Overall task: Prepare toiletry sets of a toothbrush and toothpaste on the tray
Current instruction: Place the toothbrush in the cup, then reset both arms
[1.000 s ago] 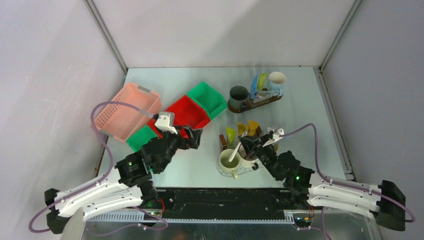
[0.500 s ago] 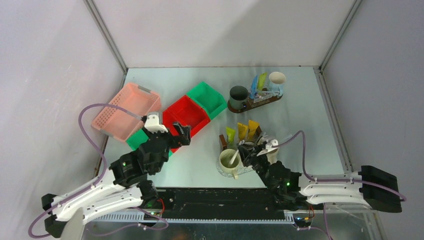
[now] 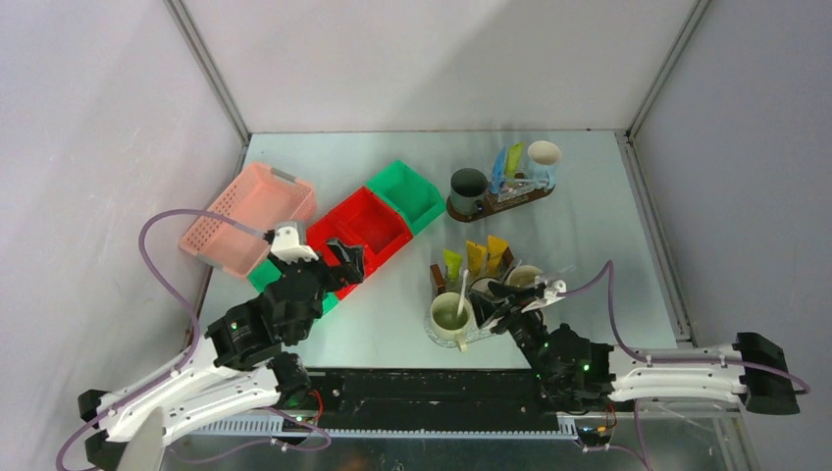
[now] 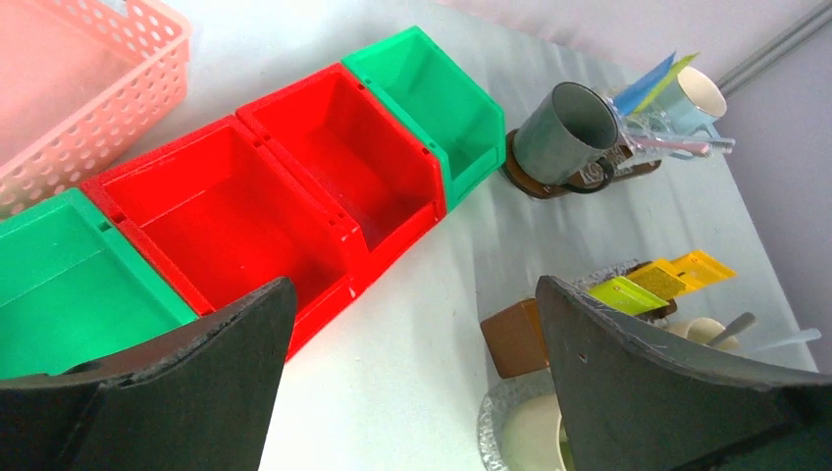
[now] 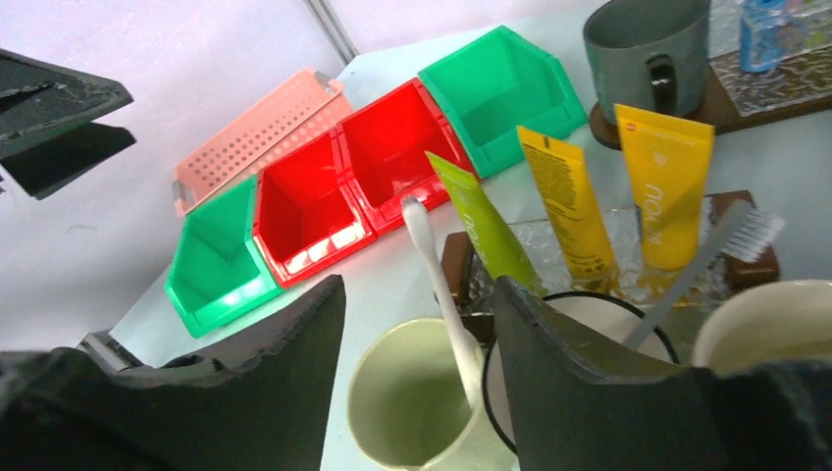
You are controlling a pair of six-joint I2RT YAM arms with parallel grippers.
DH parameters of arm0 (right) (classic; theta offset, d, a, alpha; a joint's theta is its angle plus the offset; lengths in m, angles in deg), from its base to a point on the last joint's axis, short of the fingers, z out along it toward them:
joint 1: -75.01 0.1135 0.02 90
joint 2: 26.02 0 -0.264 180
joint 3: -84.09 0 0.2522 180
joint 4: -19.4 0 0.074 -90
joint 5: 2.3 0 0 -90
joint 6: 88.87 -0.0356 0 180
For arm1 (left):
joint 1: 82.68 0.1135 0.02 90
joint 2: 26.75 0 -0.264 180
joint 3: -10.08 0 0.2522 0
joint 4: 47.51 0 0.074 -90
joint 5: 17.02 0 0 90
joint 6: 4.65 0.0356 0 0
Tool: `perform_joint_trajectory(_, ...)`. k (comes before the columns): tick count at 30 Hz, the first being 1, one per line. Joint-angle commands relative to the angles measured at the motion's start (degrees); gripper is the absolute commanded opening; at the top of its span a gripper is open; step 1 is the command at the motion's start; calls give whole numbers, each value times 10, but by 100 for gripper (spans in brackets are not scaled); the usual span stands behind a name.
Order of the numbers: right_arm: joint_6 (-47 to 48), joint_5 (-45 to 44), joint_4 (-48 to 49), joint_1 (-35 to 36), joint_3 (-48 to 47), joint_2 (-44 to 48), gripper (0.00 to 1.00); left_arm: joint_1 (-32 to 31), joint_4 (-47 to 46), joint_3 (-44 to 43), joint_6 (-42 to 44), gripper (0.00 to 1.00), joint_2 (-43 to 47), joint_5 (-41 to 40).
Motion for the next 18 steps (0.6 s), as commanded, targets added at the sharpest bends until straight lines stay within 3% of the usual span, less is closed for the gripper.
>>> perform_joint_trajectory(1, -20, -46, -113, 7, -16, 65, 62, 8, 10, -11, -10, 98, 14, -36)
perform_joint_trajectory(6, 22, -87, -227, 5, -62, 163, 79, 12, 26, -14, -2, 98, 23, -47)
perform_joint_trajectory(9, 66, -106, -280, -7, -101, 213, 97, 13, 36, -21, 4, 98, 26, -61)
perform_joint_trajectory(12, 81, -123, -372, -21, -140, 246, 99, 13, 53, -31, 9, 98, 29, -82)
perform_joint_trajectory(18, 132, -161, -464, -44, -211, 306, 99, 14, 81, -48, 26, 98, 46, -127)
